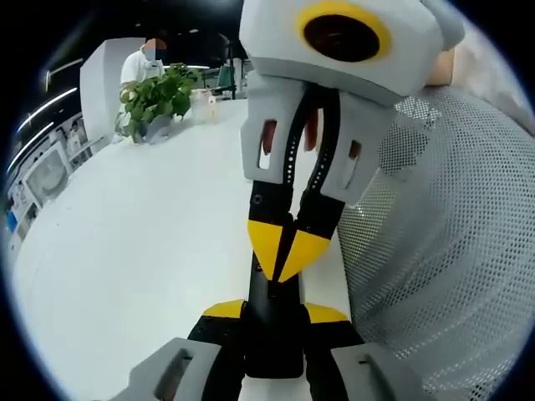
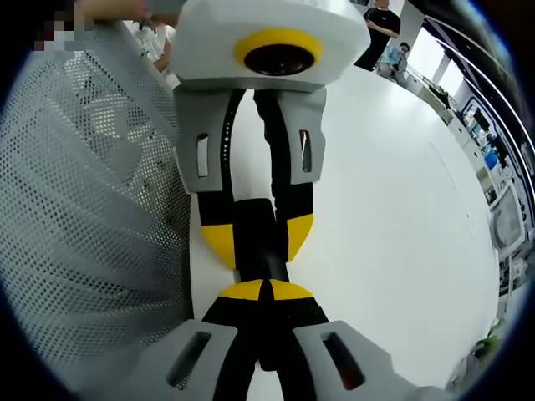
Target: Press the specified remote control buttons in sequence, fully releasing each button before pressing the next.
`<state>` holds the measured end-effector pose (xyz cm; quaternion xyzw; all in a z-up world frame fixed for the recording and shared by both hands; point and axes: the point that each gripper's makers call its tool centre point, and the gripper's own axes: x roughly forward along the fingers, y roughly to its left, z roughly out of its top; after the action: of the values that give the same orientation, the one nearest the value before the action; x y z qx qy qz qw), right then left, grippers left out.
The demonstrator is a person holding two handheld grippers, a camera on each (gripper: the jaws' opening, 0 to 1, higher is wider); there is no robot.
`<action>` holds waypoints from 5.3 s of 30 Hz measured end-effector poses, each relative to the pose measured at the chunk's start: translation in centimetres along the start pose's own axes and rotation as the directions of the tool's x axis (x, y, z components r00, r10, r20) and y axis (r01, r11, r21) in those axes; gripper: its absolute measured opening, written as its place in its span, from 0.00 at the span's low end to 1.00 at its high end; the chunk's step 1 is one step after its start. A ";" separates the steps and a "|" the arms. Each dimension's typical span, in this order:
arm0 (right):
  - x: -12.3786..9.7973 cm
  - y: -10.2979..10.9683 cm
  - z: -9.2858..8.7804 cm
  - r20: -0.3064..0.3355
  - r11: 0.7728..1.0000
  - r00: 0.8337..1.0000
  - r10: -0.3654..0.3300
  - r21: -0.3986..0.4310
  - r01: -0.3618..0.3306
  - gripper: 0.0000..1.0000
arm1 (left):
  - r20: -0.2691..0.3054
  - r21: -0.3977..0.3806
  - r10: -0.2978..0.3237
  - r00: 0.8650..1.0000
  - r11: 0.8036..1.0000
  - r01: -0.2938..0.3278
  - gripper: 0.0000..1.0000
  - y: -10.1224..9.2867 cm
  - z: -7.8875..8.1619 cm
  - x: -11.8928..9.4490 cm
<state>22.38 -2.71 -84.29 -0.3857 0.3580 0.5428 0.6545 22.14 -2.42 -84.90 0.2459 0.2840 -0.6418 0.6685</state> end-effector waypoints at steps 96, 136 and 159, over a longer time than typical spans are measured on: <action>0.7 0.0 1.6 0.056 0.998 0.998 0.009 -0.066 -0.005 0.00 | 0.026 -0.018 -0.010 1.000 1.000 0.011 0.26 0.0 0.1 0.0; 0.6 0.0 1.4 -0.001 0.996 1.000 -0.002 -0.089 0.002 0.00 | 0.025 -0.021 -0.008 1.000 1.000 0.009 0.26 0.1 0.1 0.0; -0.7 0.0 -1.3 0.032 0.995 0.995 0.094 0.015 -0.095 0.12 | 0.023 -0.017 -0.008 1.000 1.000 0.008 0.26 0.1 0.0 0.0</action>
<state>22.16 -4.17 -84.23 -0.3542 0.3700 0.5763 0.6368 22.26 -2.47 -84.91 0.2317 0.2826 -0.6449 0.6713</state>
